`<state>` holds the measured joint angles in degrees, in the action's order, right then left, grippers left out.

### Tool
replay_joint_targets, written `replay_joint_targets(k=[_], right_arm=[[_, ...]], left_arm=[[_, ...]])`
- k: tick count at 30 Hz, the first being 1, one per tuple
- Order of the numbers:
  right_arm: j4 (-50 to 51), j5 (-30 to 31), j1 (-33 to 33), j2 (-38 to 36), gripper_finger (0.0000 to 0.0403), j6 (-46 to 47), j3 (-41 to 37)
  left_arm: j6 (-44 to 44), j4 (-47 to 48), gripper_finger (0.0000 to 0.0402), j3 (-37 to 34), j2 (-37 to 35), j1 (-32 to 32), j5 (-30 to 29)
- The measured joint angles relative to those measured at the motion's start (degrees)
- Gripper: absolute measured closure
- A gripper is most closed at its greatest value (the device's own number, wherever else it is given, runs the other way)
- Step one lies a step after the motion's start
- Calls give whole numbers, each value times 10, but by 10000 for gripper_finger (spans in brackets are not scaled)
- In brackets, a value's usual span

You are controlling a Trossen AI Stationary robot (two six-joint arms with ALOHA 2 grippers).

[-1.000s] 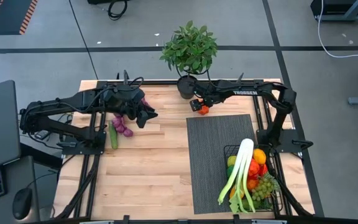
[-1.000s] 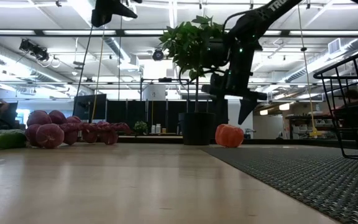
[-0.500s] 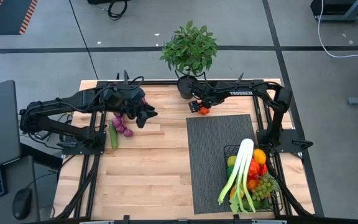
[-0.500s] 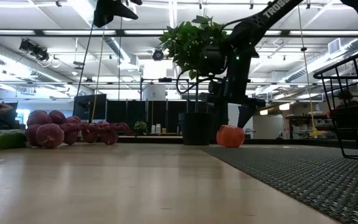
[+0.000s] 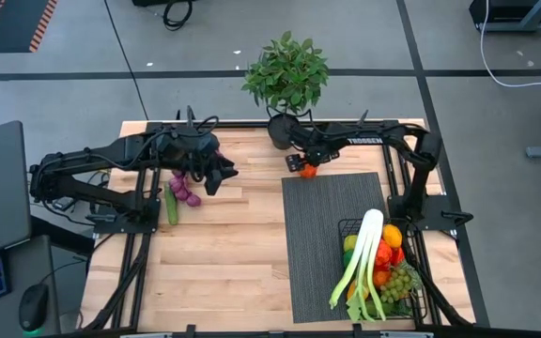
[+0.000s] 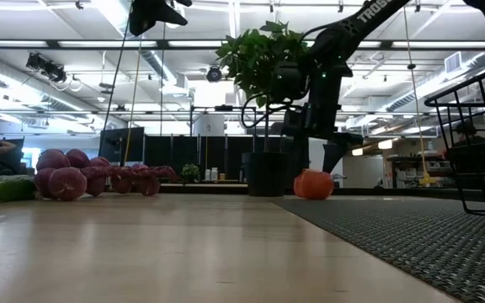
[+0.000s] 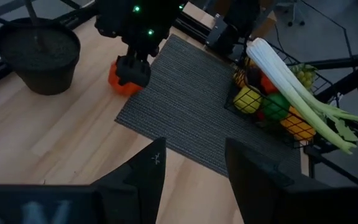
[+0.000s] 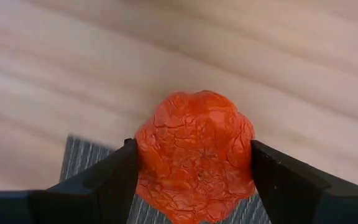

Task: Build produce basket
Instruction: Put the squash into the black wire basket

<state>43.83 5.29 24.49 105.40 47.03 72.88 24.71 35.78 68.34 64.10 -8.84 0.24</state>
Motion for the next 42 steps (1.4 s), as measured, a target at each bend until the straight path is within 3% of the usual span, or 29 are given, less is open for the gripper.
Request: replay_joint_targets(k=[9, 16, 30, 37, 42], right_arm=[[41, -98, -16, -63, 129, -4, -2], [124, -195, -75, -165, 129, 46, -2], [263, -337, -232, -405, 129, 257, -1], [381, -391, -347, -438, 125, 414, -1], [399, -410, -429, -430, 115, 516, -1]], left_arm=[[-14, -1, 230, 0, 0, 0, 0], [-11, -8, 230, 0, 0, 0, -4], [-14, -33, 230, 0, 0, 0, -11], [-35, -32, 230, 0, 0, 0, -11], [-35, -32, 230, 0, 0, 0, -11]])
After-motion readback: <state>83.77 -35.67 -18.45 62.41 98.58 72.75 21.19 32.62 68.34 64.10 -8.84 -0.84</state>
